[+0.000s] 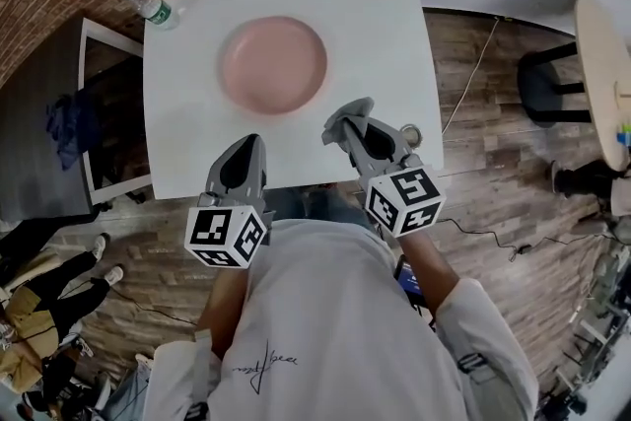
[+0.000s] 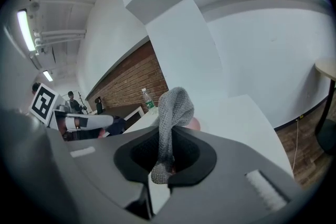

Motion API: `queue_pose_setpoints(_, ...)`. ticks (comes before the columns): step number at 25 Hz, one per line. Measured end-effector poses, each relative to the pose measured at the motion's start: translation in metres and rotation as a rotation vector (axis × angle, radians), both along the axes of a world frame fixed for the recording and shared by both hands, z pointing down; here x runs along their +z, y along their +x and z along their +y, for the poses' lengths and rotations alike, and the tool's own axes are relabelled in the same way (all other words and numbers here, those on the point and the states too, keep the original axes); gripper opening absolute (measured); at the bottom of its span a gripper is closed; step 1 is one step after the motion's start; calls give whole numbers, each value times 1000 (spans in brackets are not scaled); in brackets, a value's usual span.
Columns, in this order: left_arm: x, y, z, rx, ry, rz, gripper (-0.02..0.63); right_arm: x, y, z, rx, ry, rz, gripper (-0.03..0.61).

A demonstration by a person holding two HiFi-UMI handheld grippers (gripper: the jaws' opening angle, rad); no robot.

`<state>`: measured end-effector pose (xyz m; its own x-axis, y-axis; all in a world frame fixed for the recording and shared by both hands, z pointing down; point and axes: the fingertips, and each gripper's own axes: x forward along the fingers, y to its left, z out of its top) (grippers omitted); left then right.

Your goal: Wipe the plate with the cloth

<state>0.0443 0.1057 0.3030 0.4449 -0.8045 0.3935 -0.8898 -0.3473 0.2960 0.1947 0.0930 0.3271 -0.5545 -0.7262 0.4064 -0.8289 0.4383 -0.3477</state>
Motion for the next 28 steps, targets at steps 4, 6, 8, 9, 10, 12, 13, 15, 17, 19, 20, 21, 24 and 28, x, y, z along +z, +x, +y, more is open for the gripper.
queue_pose_setpoints(4, -2, -8, -19, 15, 10, 4, 11, 2, -7, -14, 6, -3, 22, 40)
queue_pose_setpoints(6, 0, -14, -26, 21, 6, 11, 12, 4, -12, -20, 10, -10, 34, 40)
queue_pose_setpoints(8, 1, -21, -35, 28, 0, 18, 11, 6, -19, -26, 14, -15, 46, 40)
queue_pose_setpoints(9, 3, -25, -39, 31, -3, 20, 11, 7, -23, -30, 16, -18, 52, 40)
queue_pose_setpoints(10, 4, -30, -44, 33, -5, 21, 11, 8, -27, -34, 17, -20, 57, 40)
queue_pose_setpoints(12, 7, -39, -53, 35, -9, 24, 11, 10, -35, -39, 20, -26, 69, 40)
queue_pose_setpoints(13, 9, -44, -57, 36, -10, 27, 11, 12, -38, -42, 21, -30, 77, 40)
queue_pose_setpoints(15, 12, -52, -64, 39, -13, 33, 11, 16, -45, -46, 26, -39, 93, 40)
queue_pose_setpoints(17, 16, -60, -70, 42, -16, 37, 11, 21, -51, -50, 32, -47, 112, 40)
queue_pose_setpoints(19, 21, -68, -77, 46, -25, 38, 11, 26, -55, -54, 39, -56, 131, 40)
queue_pose_setpoints(20, 25, -72, -80, 48, -30, 38, 11, 29, -57, -57, 43, -60, 140, 40)
queue_pose_setpoints(21, 28, -76, -83, 52, -36, 37, 11, 32, -60, -59, 46, -65, 151, 40)
queue_pose_setpoints(24, 39, -87, -91, 65, -55, 41, 9, 40, -68, -67, 55, -81, 191, 40)
queue_pose_setpoints(28, 55, -99, -101, 81, -79, 57, 15, 53, -78, -81, 60, -95, 249, 40)
